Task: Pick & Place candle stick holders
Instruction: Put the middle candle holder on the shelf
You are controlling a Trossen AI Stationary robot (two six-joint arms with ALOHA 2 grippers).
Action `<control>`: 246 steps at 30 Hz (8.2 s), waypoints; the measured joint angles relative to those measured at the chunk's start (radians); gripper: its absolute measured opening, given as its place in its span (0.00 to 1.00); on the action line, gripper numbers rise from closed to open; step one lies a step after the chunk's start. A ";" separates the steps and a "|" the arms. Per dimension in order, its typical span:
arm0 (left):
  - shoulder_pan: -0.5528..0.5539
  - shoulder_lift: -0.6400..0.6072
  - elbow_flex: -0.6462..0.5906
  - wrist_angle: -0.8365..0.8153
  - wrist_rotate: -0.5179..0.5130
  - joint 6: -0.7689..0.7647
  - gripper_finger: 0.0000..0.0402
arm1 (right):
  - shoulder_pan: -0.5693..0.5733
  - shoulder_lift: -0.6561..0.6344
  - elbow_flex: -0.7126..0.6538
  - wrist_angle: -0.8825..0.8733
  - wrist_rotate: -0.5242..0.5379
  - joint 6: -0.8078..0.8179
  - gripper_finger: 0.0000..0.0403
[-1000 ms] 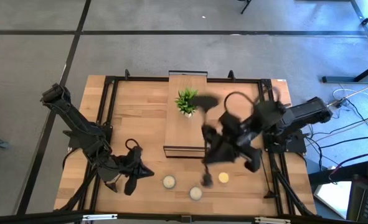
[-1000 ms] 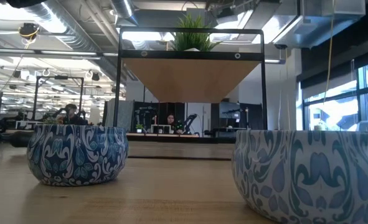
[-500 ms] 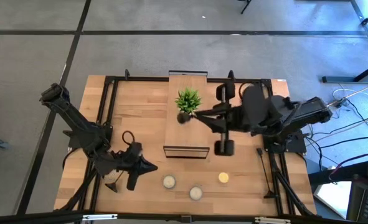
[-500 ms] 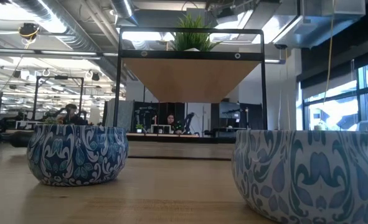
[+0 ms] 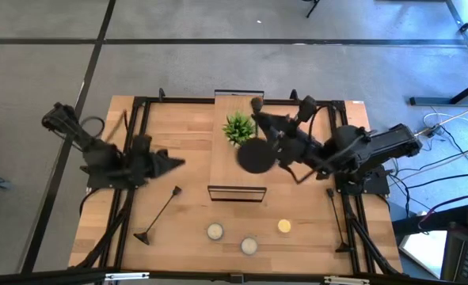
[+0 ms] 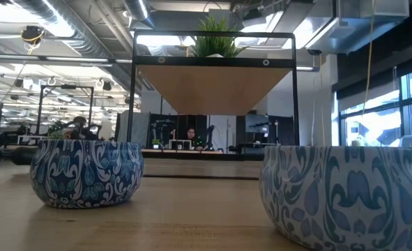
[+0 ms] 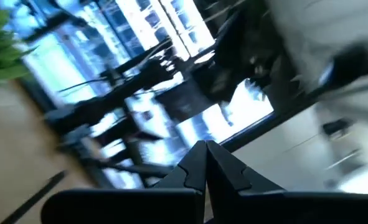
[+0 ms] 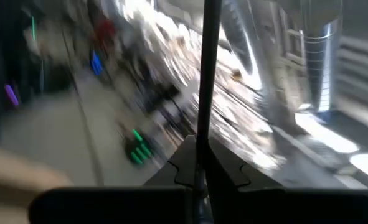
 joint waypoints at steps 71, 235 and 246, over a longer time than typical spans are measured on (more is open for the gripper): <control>0.561 0.397 0.080 0.223 1.182 -0.729 0.03 | -0.047 0.174 0.000 -0.496 -0.047 -0.277 0.04; 1.454 0.799 0.081 0.313 1.356 0.890 0.03 | -0.259 -0.123 -0.001 -1.366 -0.391 2.366 0.74; 1.454 0.799 0.081 0.299 1.359 0.887 0.04 | -0.259 -0.123 -0.001 -1.366 -0.383 2.366 0.74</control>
